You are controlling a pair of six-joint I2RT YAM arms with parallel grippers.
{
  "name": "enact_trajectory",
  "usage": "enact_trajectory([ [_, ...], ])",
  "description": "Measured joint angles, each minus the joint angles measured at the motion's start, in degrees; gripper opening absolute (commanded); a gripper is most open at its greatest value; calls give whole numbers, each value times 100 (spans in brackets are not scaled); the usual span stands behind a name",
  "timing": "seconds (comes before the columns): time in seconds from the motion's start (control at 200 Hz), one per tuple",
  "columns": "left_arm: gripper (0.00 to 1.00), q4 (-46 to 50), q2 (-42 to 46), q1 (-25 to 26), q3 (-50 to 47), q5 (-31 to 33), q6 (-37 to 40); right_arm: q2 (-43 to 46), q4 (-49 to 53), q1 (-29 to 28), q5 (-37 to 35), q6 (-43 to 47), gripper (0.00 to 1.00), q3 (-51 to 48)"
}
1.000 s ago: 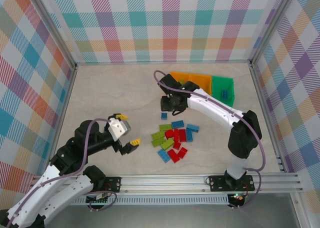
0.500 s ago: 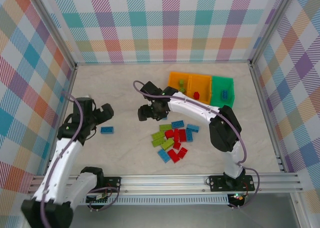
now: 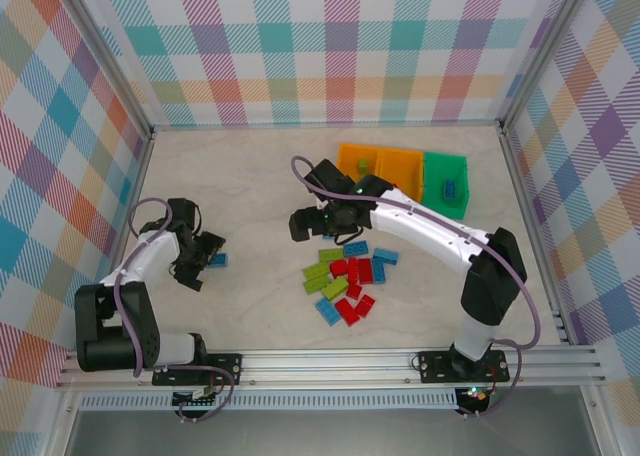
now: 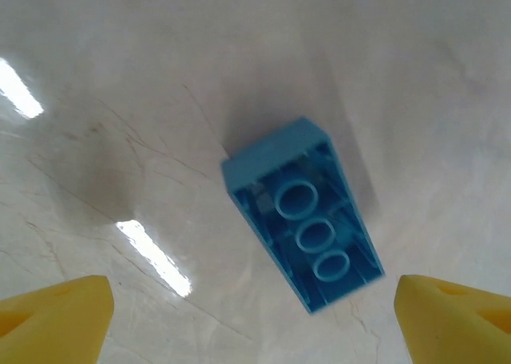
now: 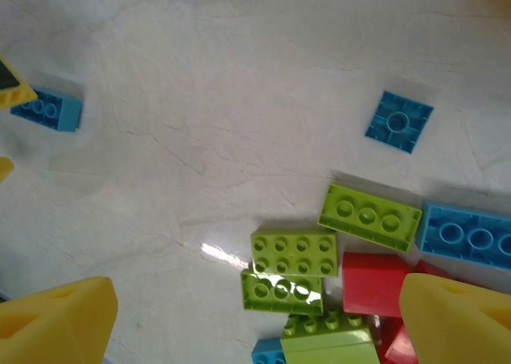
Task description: Sort the legos into containers by color
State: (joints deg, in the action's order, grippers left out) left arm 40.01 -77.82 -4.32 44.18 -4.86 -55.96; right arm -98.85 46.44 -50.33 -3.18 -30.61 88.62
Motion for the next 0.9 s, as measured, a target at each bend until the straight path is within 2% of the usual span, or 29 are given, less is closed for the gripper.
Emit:
enact_trajectory([
  [0.11,88,-142,-203,0,26,133,-142,140,-4,0,-48,0,93,-227],
  [0.19,82,-289,-350,-2,28,157,-219,164,9,0,-72,-2,93,-286],
  [0.43,50,-549,-769,-55,22,155,-229,365,11,0,-87,-33,94,-415],
  [0.54,42,-557,-739,-79,-24,87,-127,584,4,0,-98,-61,94,-463],
  [0.645,40,-822,-619,-37,-125,-243,9,881,-46,0,-162,-120,95,-586],
  [0.71,40,-1106,-509,251,-109,-492,52,1091,-52,0,-251,-177,96,-702],
  [0.78,40,-1228,-323,850,74,-612,131,1342,-59,13,-417,-240,97,-855],
  [0.9,39,-1384,-358,2415,1182,-538,299,1952,-94,153,-737,-442,98,-1325],
])
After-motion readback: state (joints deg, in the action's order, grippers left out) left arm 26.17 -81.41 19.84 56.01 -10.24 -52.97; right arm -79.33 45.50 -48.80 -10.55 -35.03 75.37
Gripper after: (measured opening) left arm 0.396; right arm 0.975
